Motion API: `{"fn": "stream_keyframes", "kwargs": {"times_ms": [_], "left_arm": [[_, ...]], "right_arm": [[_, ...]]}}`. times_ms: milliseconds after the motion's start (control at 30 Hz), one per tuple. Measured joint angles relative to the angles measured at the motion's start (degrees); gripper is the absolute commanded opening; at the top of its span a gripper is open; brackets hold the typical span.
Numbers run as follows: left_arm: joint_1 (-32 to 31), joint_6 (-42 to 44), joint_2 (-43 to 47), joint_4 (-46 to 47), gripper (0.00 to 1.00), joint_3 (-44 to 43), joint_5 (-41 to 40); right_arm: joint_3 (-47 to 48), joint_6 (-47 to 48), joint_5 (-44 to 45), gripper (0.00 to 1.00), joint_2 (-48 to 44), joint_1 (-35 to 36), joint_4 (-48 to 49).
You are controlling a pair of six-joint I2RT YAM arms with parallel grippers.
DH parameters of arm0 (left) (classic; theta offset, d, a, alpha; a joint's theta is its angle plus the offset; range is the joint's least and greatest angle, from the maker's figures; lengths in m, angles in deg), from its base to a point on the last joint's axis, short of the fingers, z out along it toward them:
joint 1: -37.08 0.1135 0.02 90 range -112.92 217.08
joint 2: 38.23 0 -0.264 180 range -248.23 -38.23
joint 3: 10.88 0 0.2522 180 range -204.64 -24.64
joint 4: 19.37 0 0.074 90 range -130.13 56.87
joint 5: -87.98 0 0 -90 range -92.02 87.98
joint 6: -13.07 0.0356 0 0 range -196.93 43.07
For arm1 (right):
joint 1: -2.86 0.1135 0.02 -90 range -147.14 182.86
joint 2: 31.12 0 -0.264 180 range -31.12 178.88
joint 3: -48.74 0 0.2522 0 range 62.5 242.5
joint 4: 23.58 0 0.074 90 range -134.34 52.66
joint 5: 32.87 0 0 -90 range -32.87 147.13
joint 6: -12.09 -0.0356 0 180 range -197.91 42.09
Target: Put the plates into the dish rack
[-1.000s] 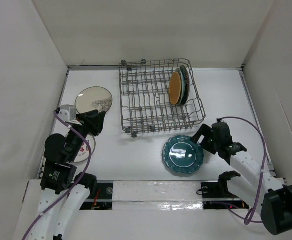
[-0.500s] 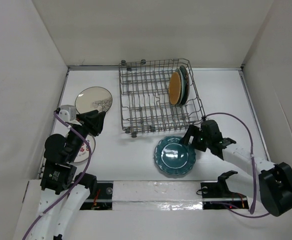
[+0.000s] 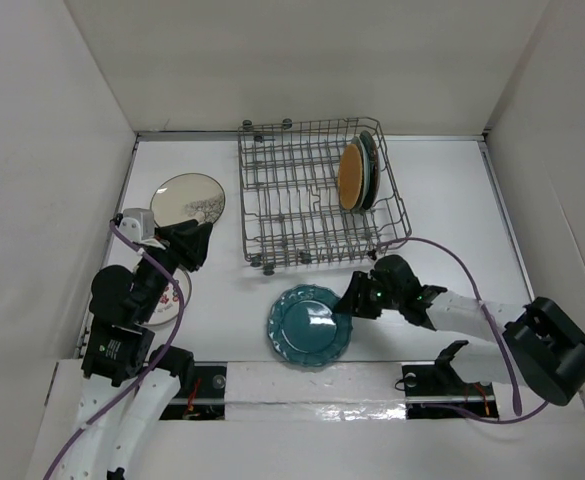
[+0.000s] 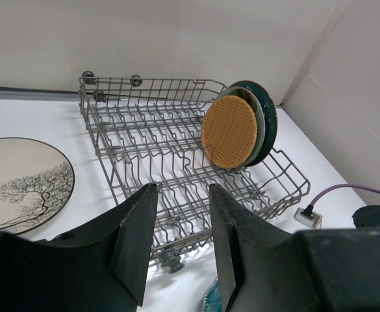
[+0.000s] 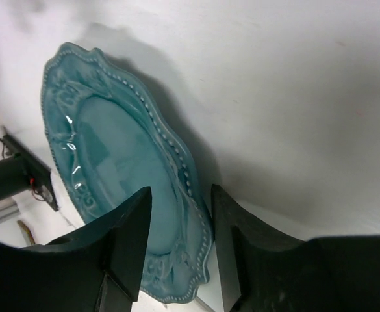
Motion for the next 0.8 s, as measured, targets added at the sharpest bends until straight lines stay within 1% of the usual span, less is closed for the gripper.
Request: {"fn": "stream_keyframes", "kwargs": {"times_ms": [67,133,267,333,367,433,467,533,633,700,800], "left_arm": [[0.0,0.0,-0.37,0.0,0.35,0.0,-0.09],[0.0,0.0,-0.7,-0.02,0.35,-0.02,-0.13],[0.0,0.0,-1.14,-0.02,0.35,0.0,-0.39],[0.0,0.0,-1.33,0.0,0.35,-0.02,-0.52],[0.0,0.02,-1.44,-0.02,0.35,-0.02,-0.59],[0.0,0.02,-1.73,-0.02,0.35,0.0,-0.79],[0.0,0.0,-1.84,-0.02,0.35,0.0,-0.87],[0.0,0.02,-1.95,-0.02,0.35,0.0,-1.18],[0.0,0.02,-2.05,-0.02,0.35,0.0,-1.57],[0.0,0.02,-2.12,-0.04,0.35,0.0,-1.73],[0.0,0.0,-2.14,-0.02,0.35,0.0,-1.86]], "right_arm": [[-0.22,-0.35,-1.03,0.57,1.64,0.68,3.85],[-0.35,-0.44,-2.19,0.53,3.89,1.33,8.2],[-1.9,-1.33,-3.93,0.28,9.44,2.16,17.94],[-3.04,-2.43,-5.05,0.2,12.39,2.67,23.28],[-3.5,-2.86,-5.68,0.11,13.6,2.97,25.7],[-4.44,-3.43,-6.73,0.07,15.45,3.98,30.27],[-4.85,-3.8,-6.93,0.0,16.2,4.57,32.24],[-5.16,-4.55,-6.75,0.0,16.87,5.46,34.51],[-5.9,-5.16,-5.42,0.0,15.72,7.04,35.15],[-6.29,-5.53,-3.87,0.0,12.33,8.83,33.38],[-6.51,-5.31,-1.25,0.0,3.1,11.39,28.28]]}}
